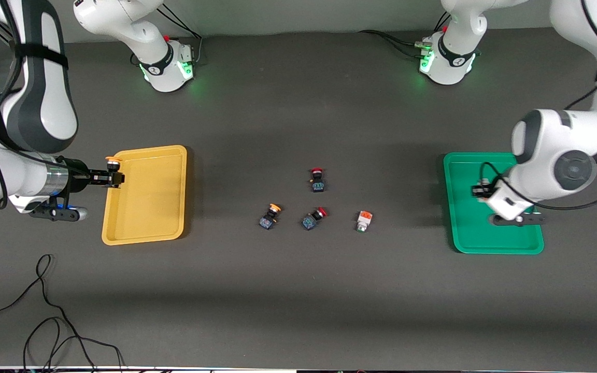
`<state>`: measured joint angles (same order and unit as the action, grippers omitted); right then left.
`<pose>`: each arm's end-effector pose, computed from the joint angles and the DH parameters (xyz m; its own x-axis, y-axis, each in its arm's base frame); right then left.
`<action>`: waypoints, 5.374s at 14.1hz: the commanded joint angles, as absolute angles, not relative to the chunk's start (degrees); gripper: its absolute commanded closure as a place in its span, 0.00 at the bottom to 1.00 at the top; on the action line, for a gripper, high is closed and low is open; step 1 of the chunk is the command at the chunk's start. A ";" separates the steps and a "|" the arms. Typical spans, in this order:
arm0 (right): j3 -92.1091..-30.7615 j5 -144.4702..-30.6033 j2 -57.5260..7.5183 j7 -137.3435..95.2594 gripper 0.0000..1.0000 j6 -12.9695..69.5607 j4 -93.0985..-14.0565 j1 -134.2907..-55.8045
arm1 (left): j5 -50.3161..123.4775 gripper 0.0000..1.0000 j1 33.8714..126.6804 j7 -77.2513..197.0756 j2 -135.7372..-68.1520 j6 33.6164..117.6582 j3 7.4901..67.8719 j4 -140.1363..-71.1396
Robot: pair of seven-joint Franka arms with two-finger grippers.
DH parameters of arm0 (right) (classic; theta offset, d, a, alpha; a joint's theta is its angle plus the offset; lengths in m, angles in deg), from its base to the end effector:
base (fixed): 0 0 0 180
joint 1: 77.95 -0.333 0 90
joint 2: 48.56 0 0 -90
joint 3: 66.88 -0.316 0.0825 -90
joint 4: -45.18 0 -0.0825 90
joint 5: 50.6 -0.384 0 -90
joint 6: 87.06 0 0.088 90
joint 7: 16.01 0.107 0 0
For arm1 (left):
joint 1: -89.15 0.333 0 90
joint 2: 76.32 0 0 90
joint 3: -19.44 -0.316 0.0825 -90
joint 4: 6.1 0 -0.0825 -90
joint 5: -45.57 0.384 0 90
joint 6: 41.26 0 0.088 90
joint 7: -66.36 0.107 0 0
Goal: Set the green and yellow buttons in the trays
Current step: 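Place the yellow button in the yellow tray while the left gripper places green, then grasp a second yellow button with the right gripper while the left grasps green, then place the yellow button in the yellow tray while the left gripper places green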
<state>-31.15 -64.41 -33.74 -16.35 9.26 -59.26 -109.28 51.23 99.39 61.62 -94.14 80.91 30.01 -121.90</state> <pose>0.5751 -0.0024 0.3942 0.9313 -0.1291 -0.3406 -0.1613 -0.9845 -0.0681 0.5755 0.0032 0.2839 0.9815 0.0221 -0.1903 0.0164 -0.9994 -0.0316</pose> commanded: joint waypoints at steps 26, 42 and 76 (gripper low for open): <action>-42.44 -81.63 -14.20 10.67 0.00 17.95 -40.17 -115.20 | 50.93 0.00 71.32 50.28 -110.15 81.25 32.98 -98.91; -43.24 -86.46 1.72 29.08 0.21 45.04 -40.69 -129.10 | 52.52 1.00 71.04 44.13 -118.51 89.70 32.63 -99.09; -16.61 -80.29 -19.21 -19.52 1.00 32.98 -68.18 -127.25 | 54.02 0.00 109.81 71.45 -85.23 58.51 32.71 -108.67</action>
<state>-16.38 -77.99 -19.97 -17.47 28.50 -64.64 -125.88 56.92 109.35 69.07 -91.92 62.01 32.13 -107.53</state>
